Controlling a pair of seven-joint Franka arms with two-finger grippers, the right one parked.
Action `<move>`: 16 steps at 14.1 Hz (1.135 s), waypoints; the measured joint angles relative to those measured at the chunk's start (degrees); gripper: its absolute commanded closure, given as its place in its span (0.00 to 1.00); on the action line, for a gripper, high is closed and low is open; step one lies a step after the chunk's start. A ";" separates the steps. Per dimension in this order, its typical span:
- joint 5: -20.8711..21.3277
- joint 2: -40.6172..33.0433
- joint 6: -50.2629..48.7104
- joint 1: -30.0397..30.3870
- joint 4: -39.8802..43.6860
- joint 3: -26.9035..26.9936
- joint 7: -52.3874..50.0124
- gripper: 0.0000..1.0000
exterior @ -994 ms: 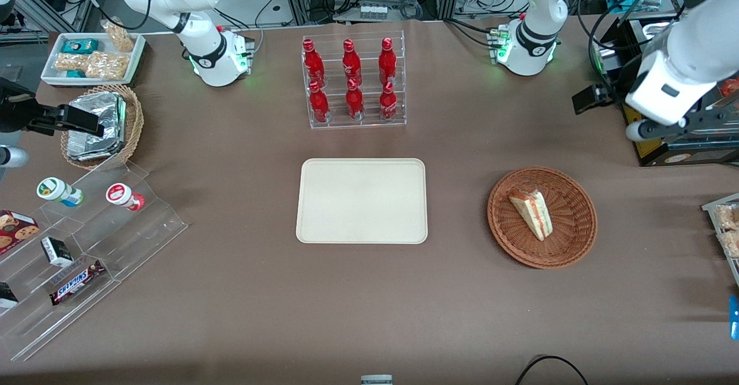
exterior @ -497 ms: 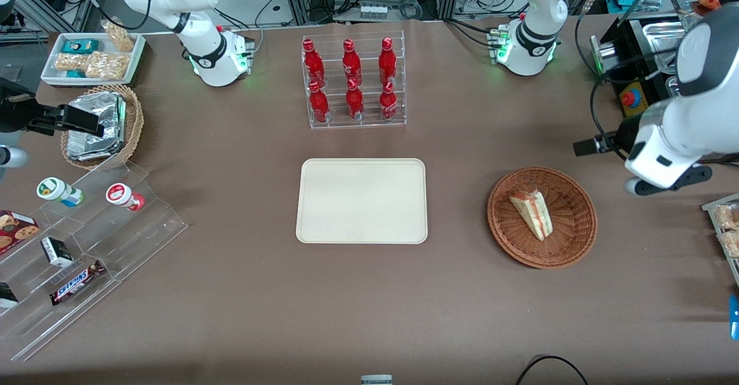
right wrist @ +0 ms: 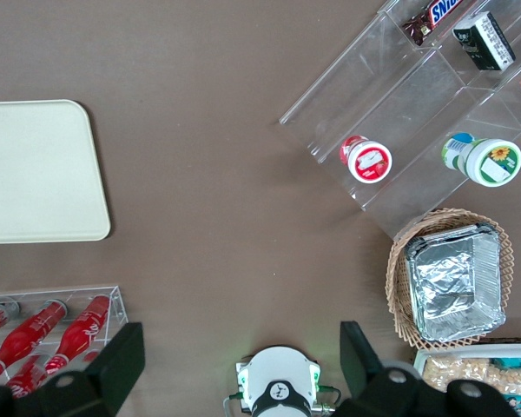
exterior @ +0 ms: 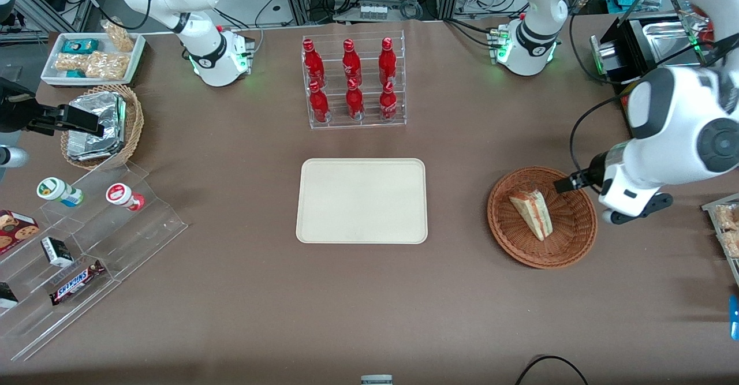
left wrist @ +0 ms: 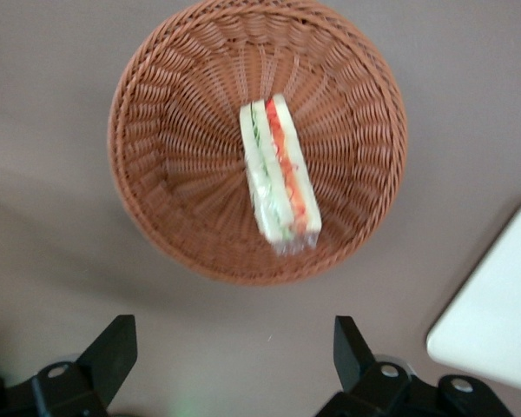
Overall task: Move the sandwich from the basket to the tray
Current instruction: 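Lower the left gripper onto the sandwich and close it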
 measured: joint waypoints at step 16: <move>-0.21 6.65 24.99 -0.31 -14.88 -0.63 -12.80 0.00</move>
